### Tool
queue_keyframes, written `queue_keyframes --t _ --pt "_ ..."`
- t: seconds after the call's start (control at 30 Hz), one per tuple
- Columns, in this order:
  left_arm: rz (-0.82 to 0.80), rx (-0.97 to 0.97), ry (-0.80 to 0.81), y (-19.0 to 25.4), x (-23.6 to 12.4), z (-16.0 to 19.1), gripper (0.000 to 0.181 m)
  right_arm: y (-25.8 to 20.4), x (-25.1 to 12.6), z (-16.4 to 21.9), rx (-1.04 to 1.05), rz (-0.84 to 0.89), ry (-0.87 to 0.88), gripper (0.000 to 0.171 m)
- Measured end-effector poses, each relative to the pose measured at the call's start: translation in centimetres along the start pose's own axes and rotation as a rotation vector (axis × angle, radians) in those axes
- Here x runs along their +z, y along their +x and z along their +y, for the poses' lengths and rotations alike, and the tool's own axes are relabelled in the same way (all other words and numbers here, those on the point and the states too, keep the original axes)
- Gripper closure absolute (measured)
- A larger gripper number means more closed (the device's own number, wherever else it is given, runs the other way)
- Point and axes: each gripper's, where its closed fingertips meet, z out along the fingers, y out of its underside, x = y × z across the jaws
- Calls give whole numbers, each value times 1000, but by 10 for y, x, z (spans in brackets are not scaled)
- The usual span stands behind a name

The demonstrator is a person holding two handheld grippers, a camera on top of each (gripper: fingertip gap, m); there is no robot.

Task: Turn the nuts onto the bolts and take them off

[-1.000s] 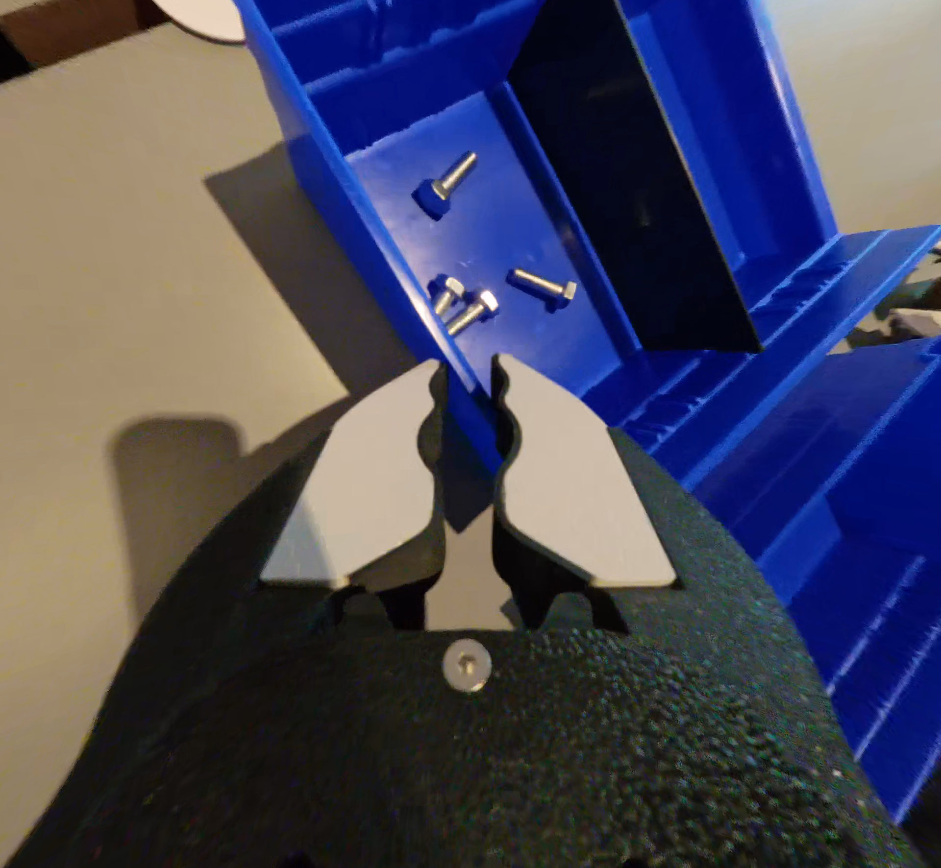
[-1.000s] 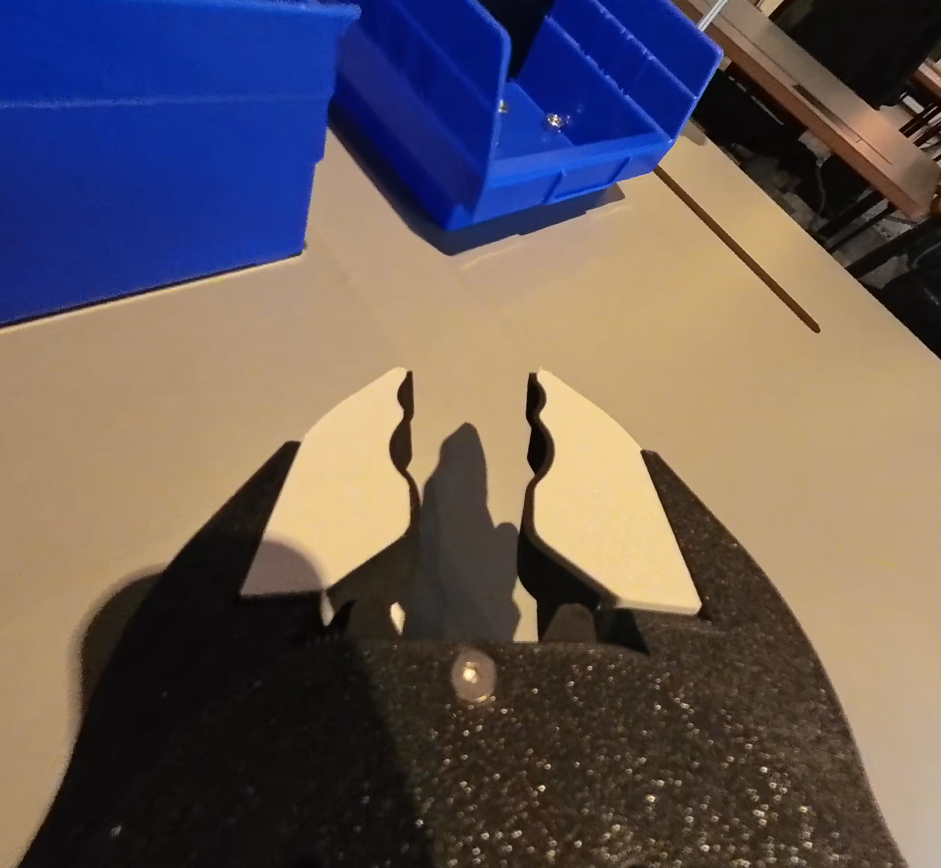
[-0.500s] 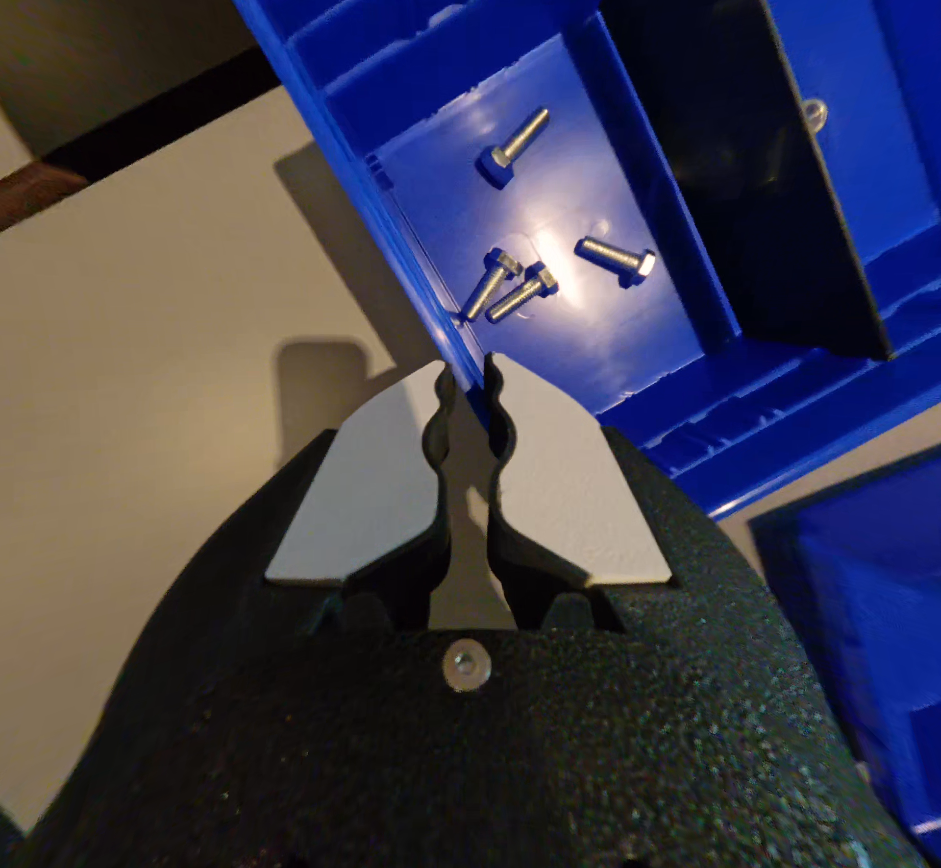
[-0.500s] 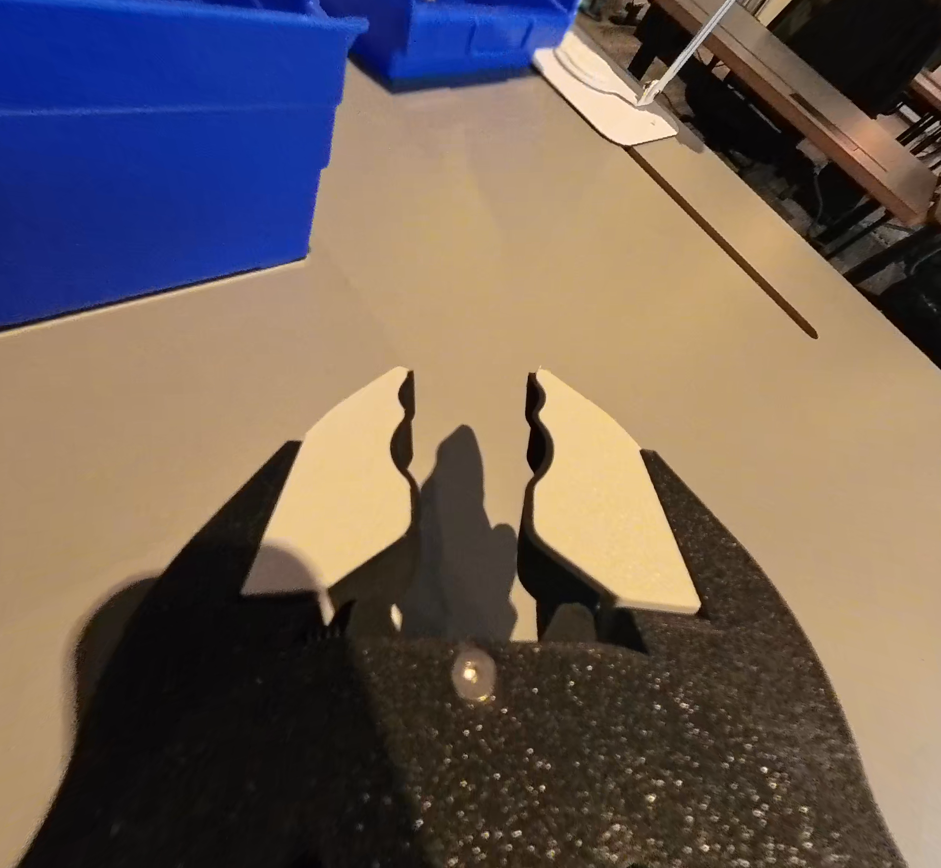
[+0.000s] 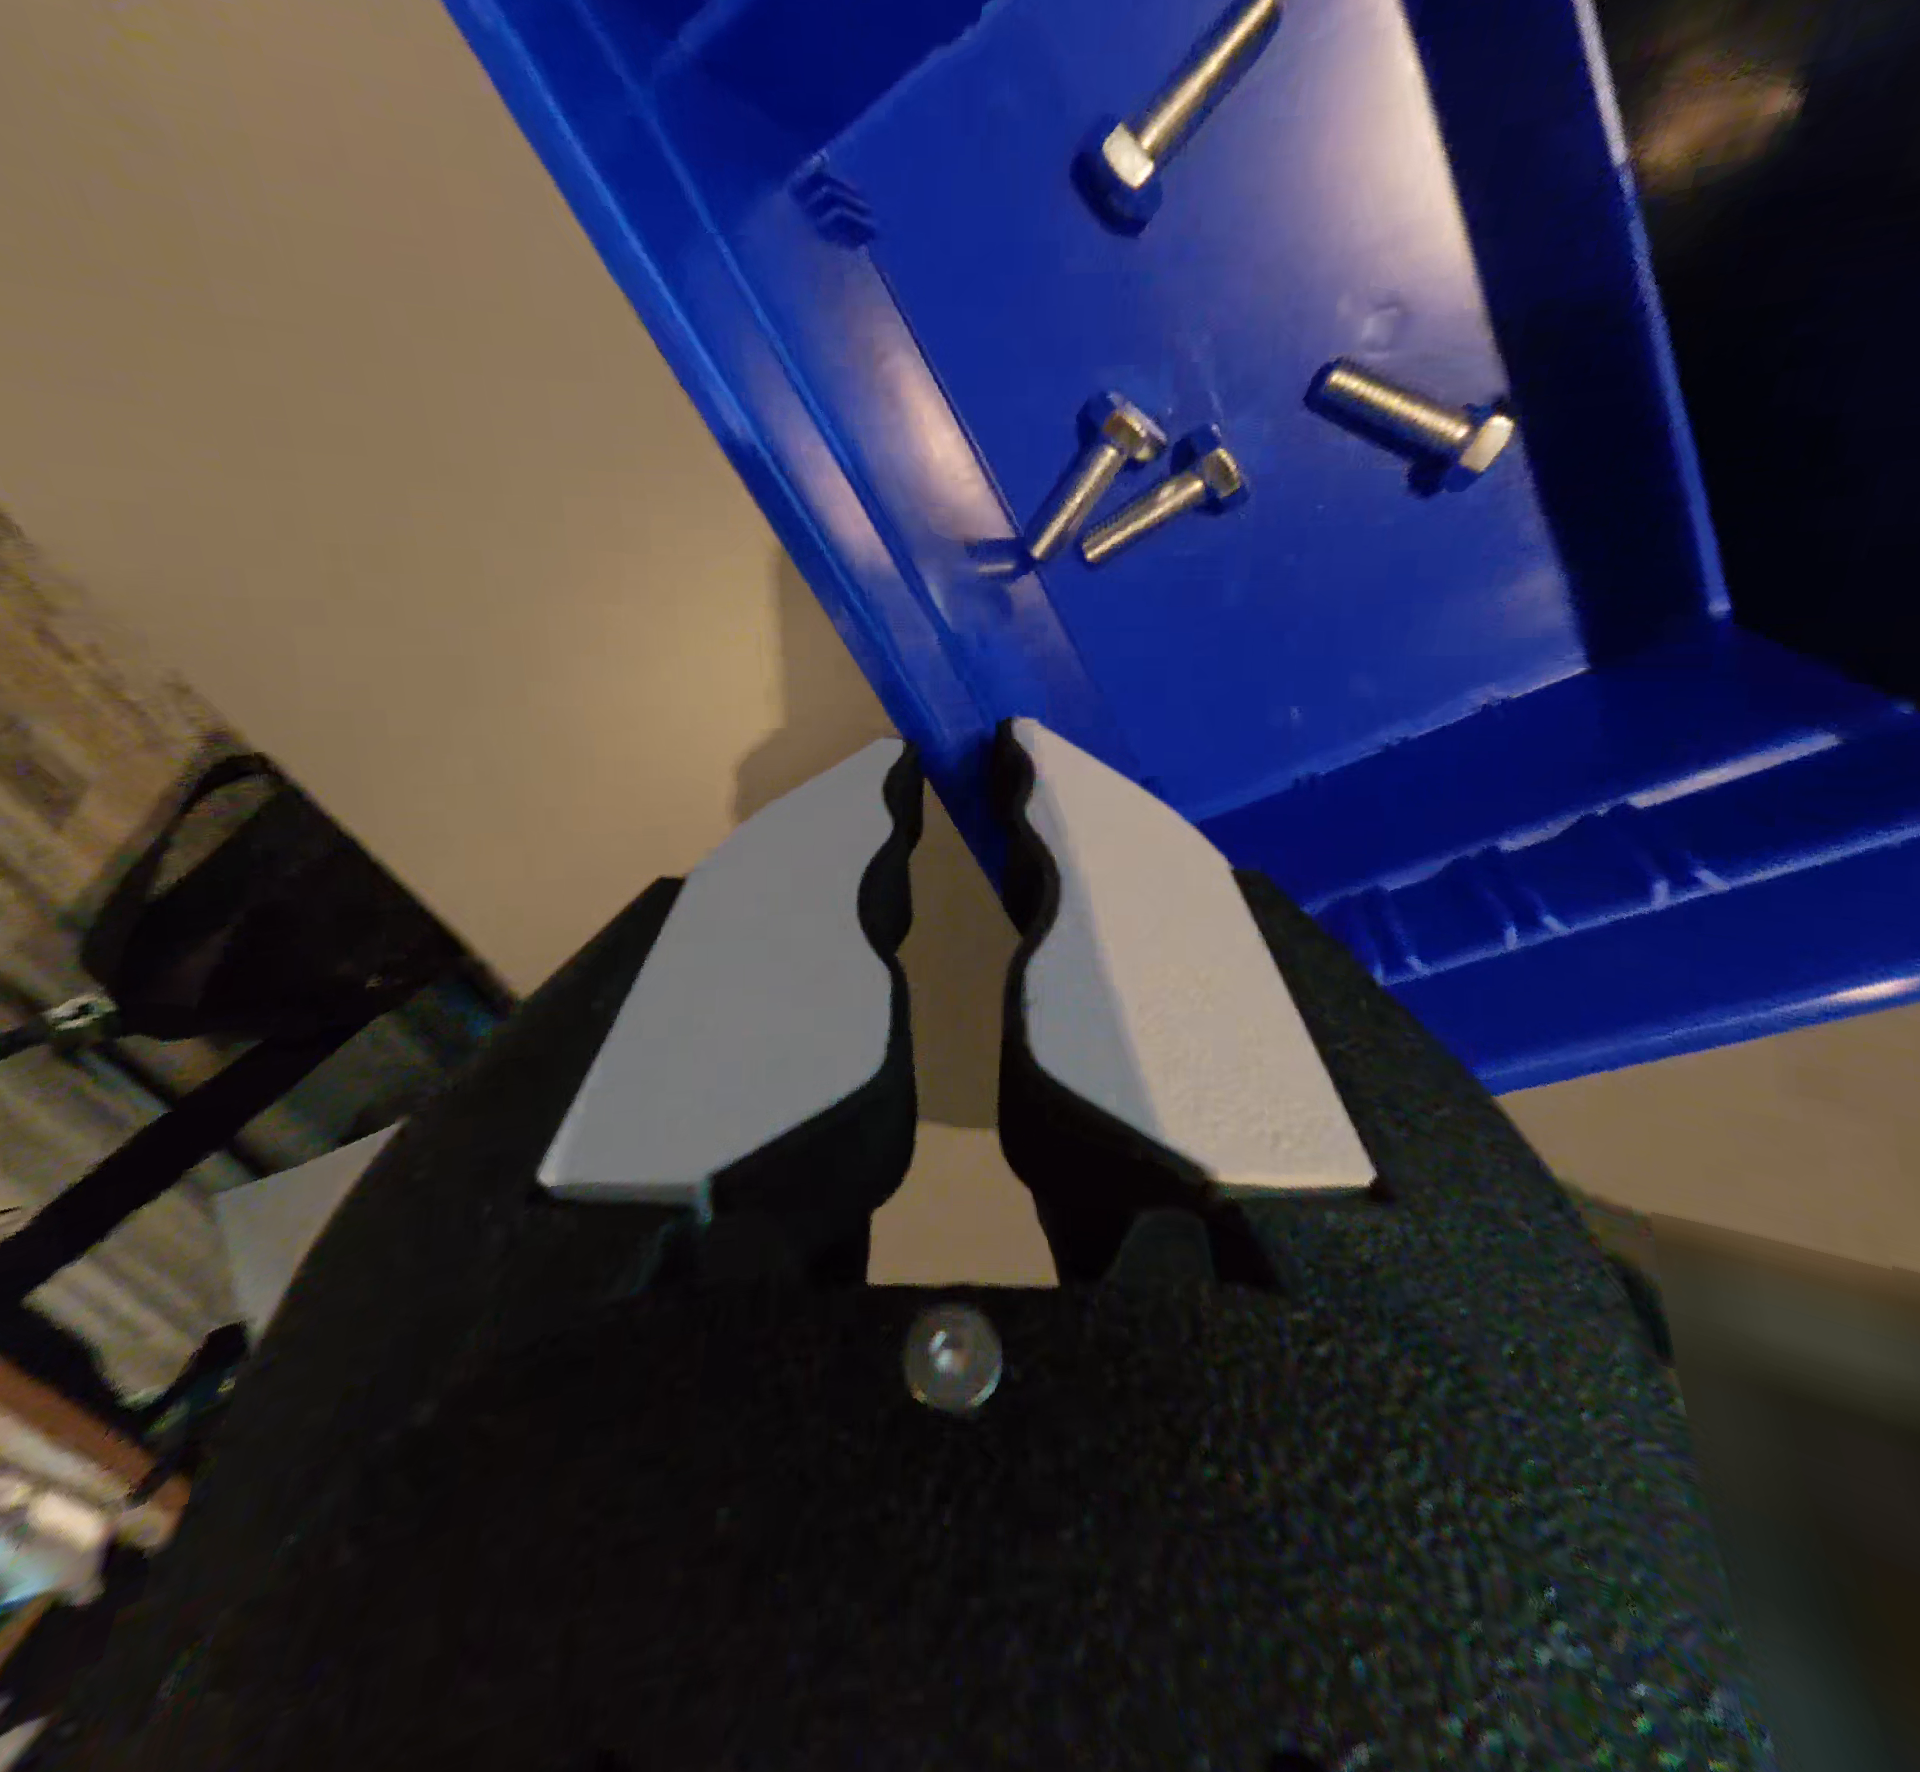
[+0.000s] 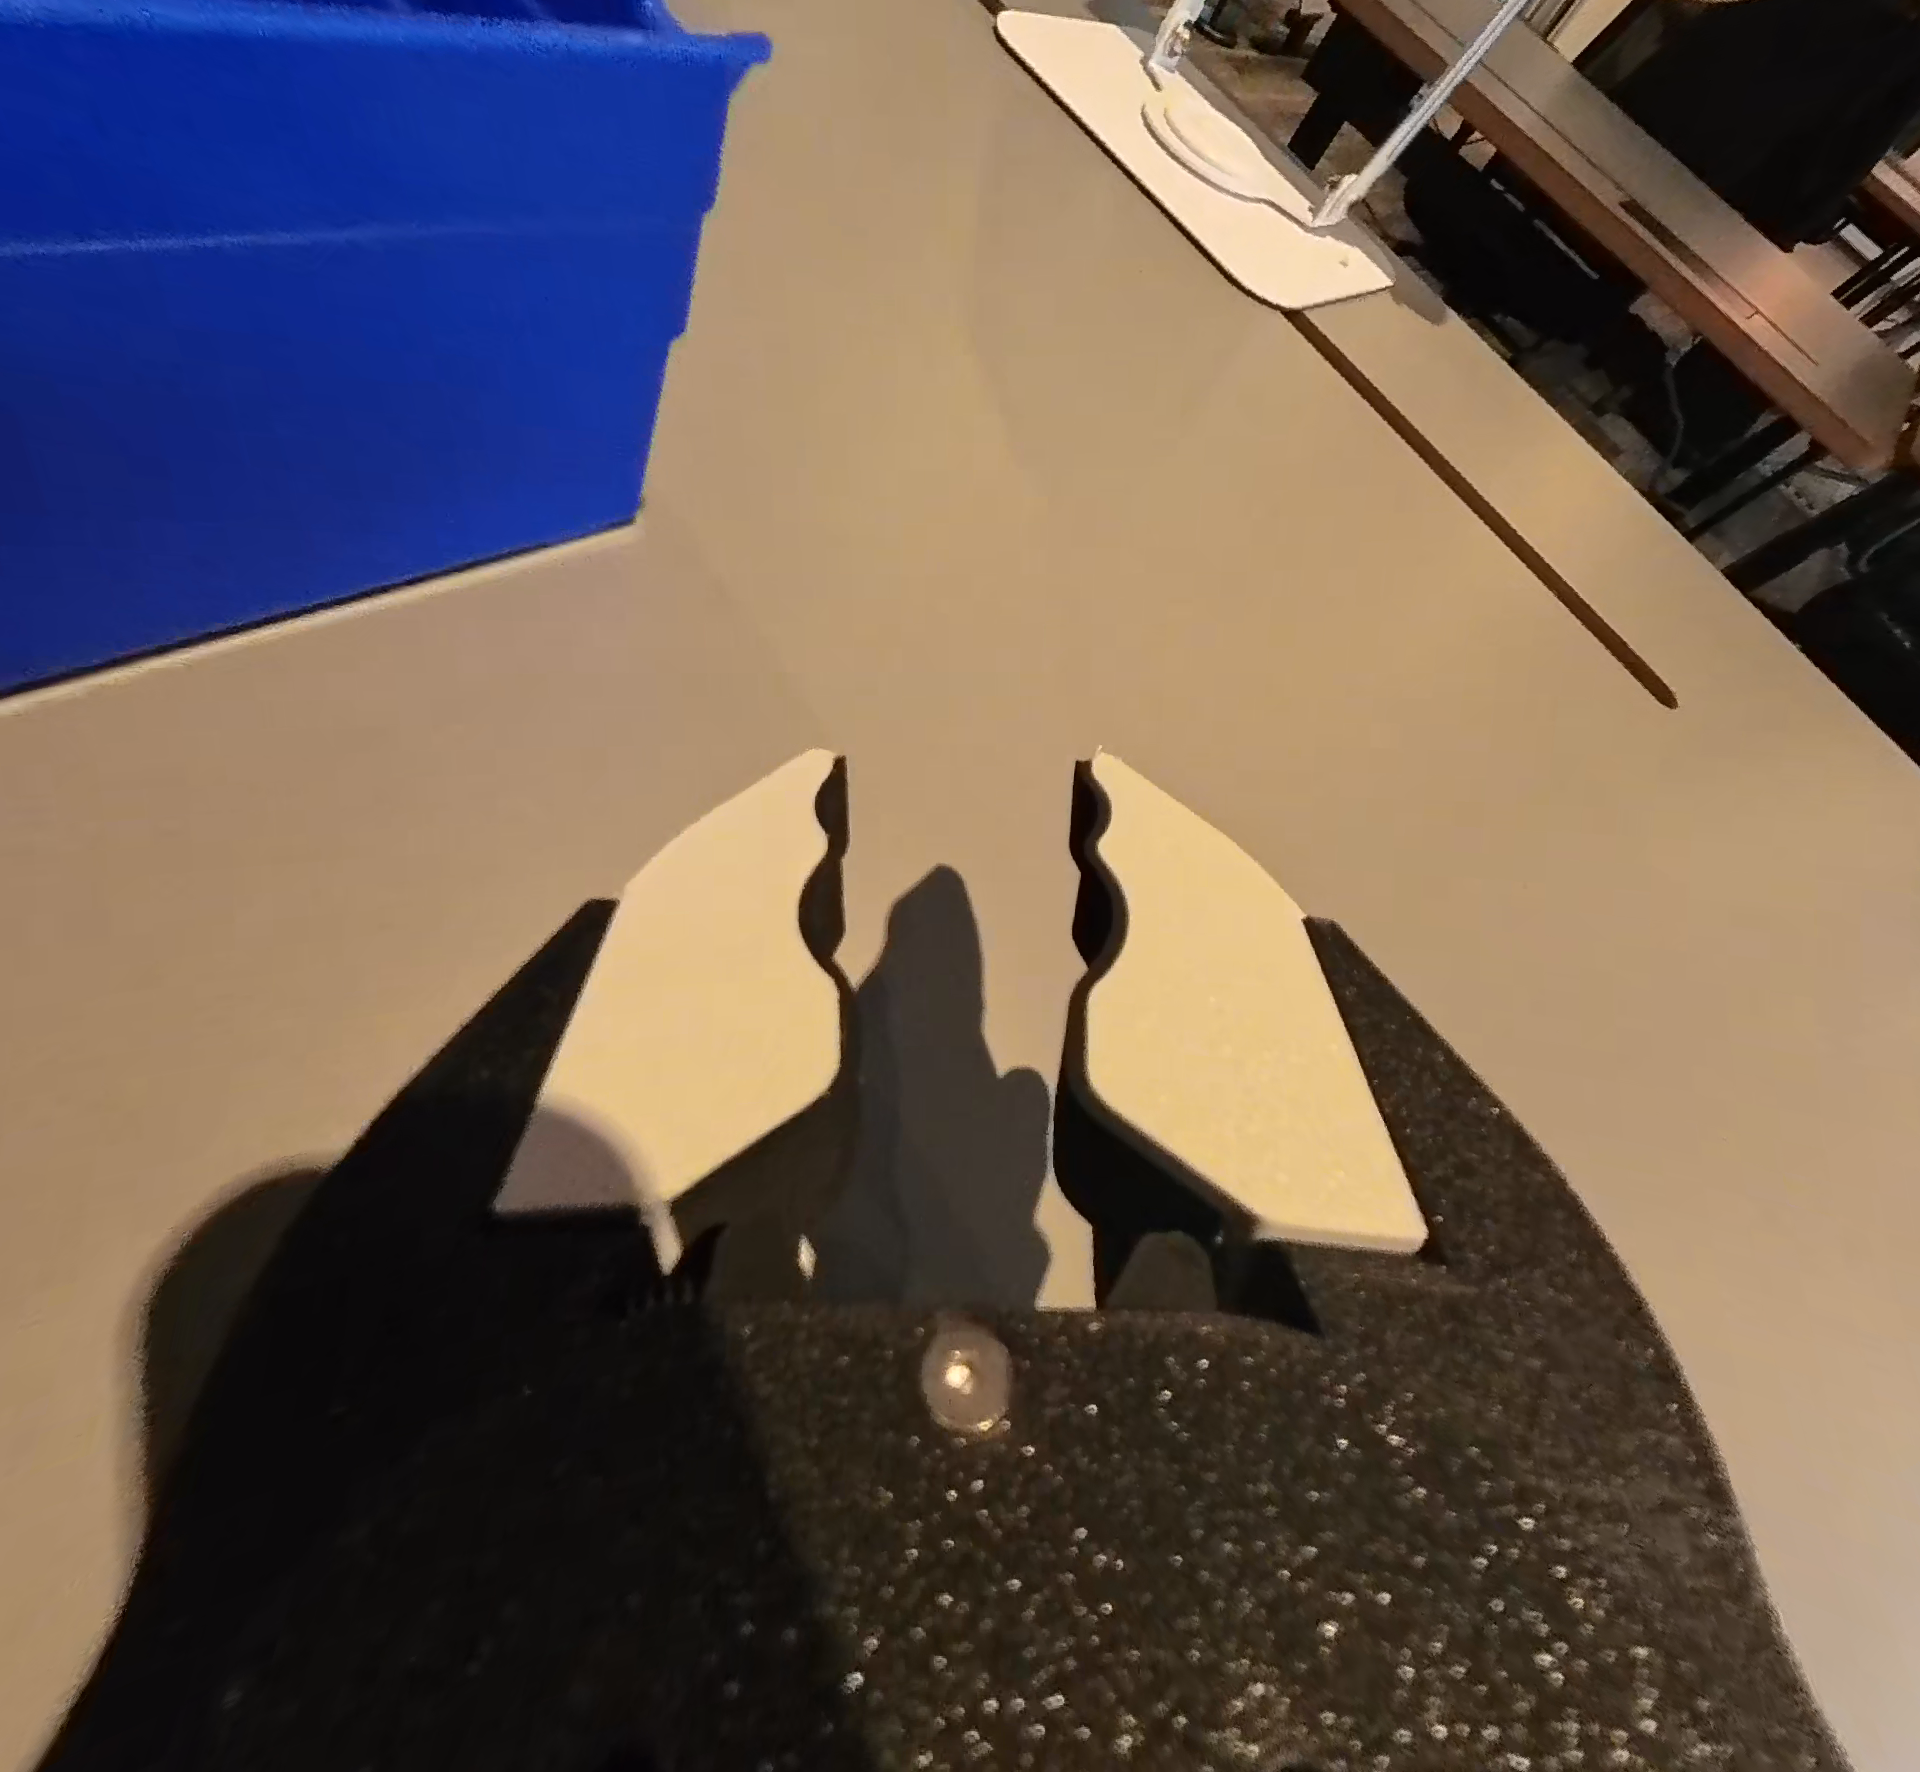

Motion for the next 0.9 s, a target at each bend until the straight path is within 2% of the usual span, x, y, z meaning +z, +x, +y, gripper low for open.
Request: queue_keyframes --t 0.03,0.23,0.33,0.4,0.47,0.53,0.67,0.73,0.9 --pt "-36 29 -18 -7 0 8 167 -1 1 0 -3 -2 -2 130" --pt "-385 -49 -99 -68 2 39 164 -4 3 2 -18 -6 -23 130" --pt "-455 -153 108 -73 -23 16 166 -2 3 4 -3 1 -34 130" --pt "-407 -277 292 -63 -53 -3 153 1 2 5 46 10 -55 130" --pt "-258 -398 437 -35 -79 -16 135 -6 0 1 167 -51 -67 124" --pt "-116 -455 515 -1 -98 -19 135 -22 -6 -16 342 -182 -36 120" --pt "-106 -479 547 40 -110 6 135 -49 -28 -58 510 -367 29 114" --pt "-64 -514 570 58 -108 19 135 -56 -33 -69 504 -373 16 114" --pt "-79 -622 490 81 -93 70 134 -76 -32 -74 426 -375 -54 110"
